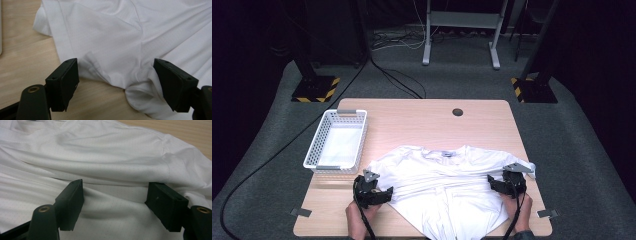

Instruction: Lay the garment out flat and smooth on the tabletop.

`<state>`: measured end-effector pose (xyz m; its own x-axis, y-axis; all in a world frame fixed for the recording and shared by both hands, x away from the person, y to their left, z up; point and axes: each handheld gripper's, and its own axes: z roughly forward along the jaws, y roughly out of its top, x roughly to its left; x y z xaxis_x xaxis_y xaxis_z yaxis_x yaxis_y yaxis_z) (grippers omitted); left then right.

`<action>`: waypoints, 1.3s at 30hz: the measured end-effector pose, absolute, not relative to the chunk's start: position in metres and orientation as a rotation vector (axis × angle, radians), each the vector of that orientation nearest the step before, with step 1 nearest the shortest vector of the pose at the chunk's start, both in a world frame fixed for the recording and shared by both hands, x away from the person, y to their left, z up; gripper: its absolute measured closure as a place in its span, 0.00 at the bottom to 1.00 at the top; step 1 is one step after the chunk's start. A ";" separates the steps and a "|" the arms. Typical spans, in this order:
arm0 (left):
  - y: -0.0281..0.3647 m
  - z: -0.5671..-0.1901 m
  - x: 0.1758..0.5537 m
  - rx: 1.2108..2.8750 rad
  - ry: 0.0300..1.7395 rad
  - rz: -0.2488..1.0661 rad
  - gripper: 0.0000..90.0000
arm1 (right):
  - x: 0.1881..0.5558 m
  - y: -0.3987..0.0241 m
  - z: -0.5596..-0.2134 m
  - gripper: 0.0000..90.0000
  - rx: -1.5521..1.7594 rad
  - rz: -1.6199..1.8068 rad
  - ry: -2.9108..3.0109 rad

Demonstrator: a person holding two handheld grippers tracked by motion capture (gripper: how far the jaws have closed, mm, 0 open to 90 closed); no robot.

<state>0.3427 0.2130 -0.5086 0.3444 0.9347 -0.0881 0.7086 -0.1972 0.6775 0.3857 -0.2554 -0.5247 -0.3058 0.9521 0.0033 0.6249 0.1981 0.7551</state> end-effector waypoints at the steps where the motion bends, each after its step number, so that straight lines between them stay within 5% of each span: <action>1: 0.212 -0.506 0.342 1.975 1.415 0.472 0.24 | 0.386 -0.255 -0.525 0.32 1.467 0.917 2.006; 5: 0.201 -0.499 0.351 1.997 1.298 0.537 0.22 | 0.386 -0.255 -0.525 0.32 1.469 0.917 2.005; 10: 0.197 -0.512 0.375 2.044 1.354 0.482 0.19 | 0.386 -0.255 -0.525 0.32 1.471 0.917 2.004; 28: 0.202 -0.506 0.323 2.007 1.419 0.538 0.16 | 0.383 -0.254 -0.525 0.30 1.481 0.901 1.985; 39: 0.161 -0.499 0.371 2.079 1.213 0.455 0.06 | 0.375 -0.254 -0.524 0.26 1.486 0.900 2.017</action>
<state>0.3711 0.1608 -0.4986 0.5051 0.8623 -0.0368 0.6251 -0.3362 0.7044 0.3751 -0.2542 -0.5240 -0.2990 0.9542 0.0064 0.6420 0.1962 0.7412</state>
